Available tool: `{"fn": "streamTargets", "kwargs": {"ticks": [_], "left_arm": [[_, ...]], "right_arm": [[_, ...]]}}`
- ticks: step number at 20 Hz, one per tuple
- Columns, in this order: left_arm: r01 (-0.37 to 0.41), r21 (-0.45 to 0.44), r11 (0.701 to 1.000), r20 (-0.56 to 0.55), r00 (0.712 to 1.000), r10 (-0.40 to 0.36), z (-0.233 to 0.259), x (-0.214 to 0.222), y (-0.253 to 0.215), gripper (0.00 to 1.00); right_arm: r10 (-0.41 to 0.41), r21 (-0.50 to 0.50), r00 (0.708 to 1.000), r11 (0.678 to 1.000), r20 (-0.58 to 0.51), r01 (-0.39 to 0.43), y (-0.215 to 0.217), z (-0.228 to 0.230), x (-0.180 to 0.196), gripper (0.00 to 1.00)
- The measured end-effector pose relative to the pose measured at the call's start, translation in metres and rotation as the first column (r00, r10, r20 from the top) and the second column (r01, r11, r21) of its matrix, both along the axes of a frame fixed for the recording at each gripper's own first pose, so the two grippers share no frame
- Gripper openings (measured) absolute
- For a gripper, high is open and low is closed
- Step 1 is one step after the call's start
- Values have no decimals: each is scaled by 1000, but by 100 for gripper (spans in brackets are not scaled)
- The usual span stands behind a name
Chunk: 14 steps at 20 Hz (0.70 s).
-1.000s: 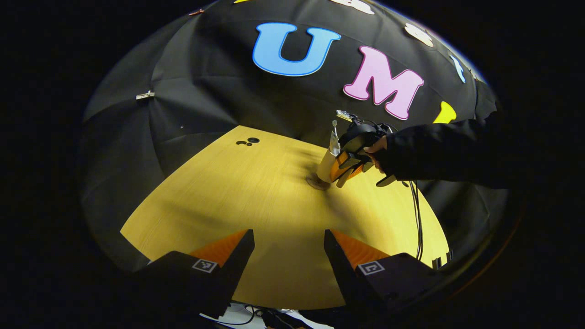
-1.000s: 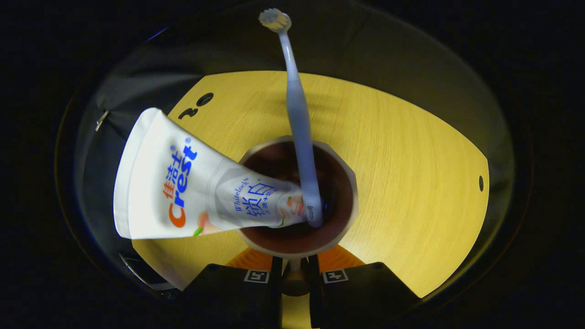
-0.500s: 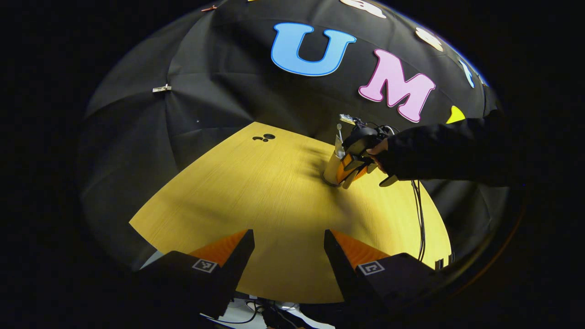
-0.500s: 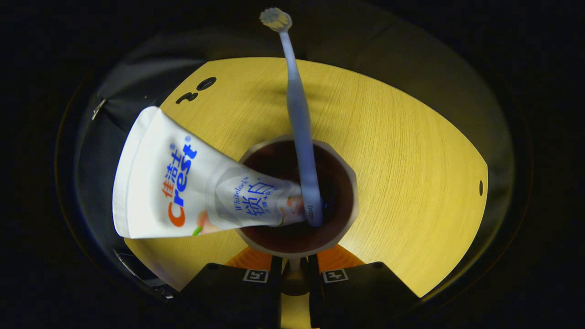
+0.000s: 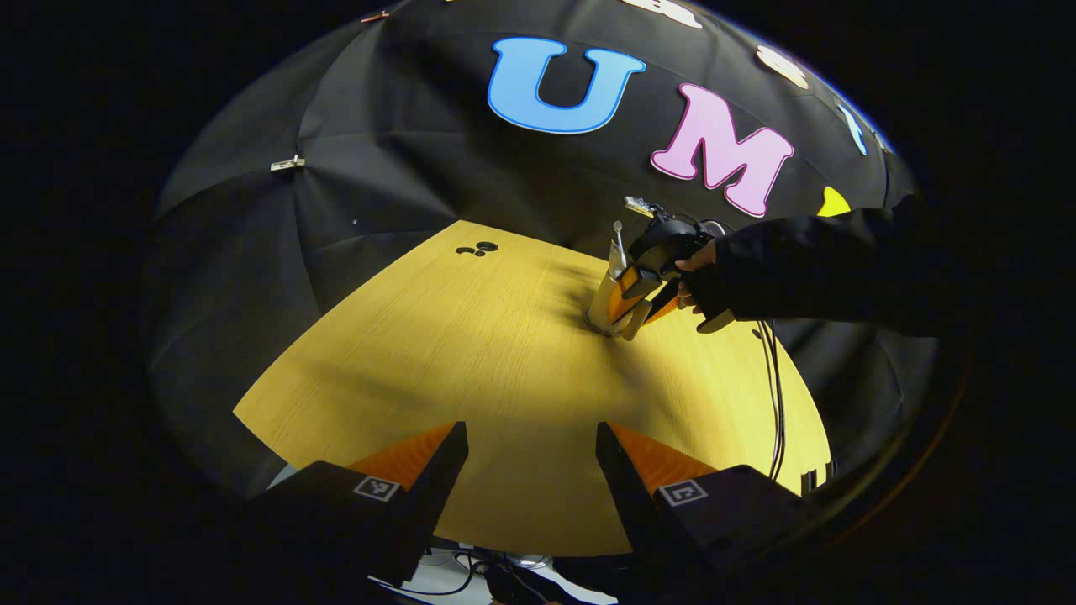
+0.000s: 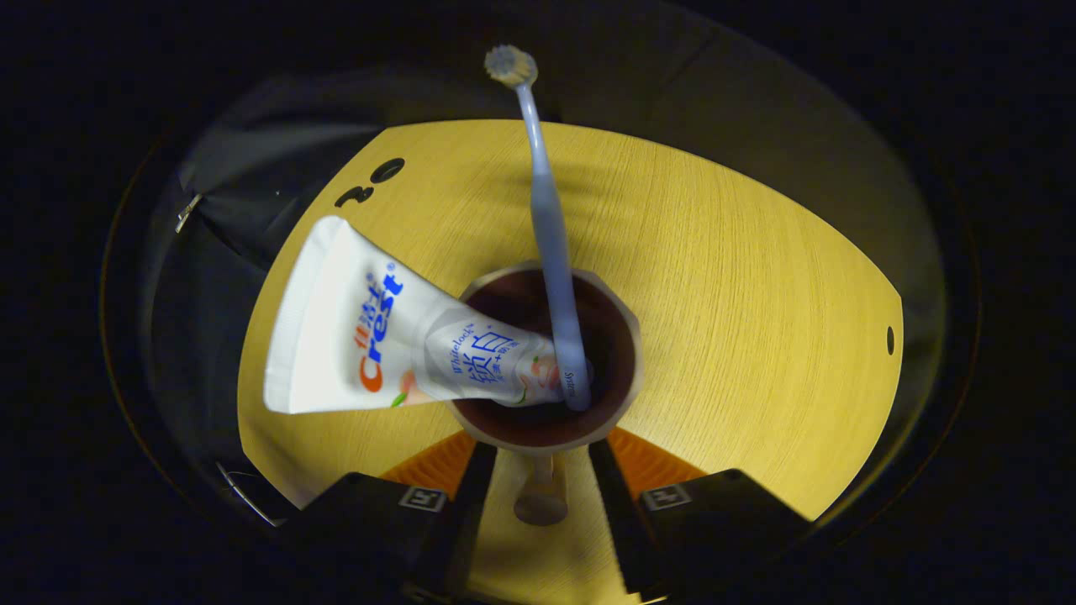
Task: Put the toothbrush and toothpaste on the desktop into the cup, then pick up the cup and place it on the coaster on the desktop.
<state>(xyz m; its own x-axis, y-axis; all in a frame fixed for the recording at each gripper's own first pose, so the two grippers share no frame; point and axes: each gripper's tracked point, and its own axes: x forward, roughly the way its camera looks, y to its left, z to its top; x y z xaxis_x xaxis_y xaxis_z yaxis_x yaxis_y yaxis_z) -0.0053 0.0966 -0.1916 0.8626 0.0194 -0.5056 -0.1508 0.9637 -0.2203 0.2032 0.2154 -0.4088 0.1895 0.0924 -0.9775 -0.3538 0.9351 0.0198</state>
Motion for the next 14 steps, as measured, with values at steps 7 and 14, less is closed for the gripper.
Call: {"fn": "streamTargets", "kwargs": {"ticks": [7, 14], "left_arm": [[110, 43, 993, 32, 993, -112, 19, 26, -30, 96], [222, 140, 965, 103, 966, -237, 58, 56, -87, 95]], "right_arm": [[-70, 128, 992, 990, 109, 56, -24, 86, -14, 99], [-160, 291, 934, 955, 320, 64, -92, 191, -38, 99]]}}
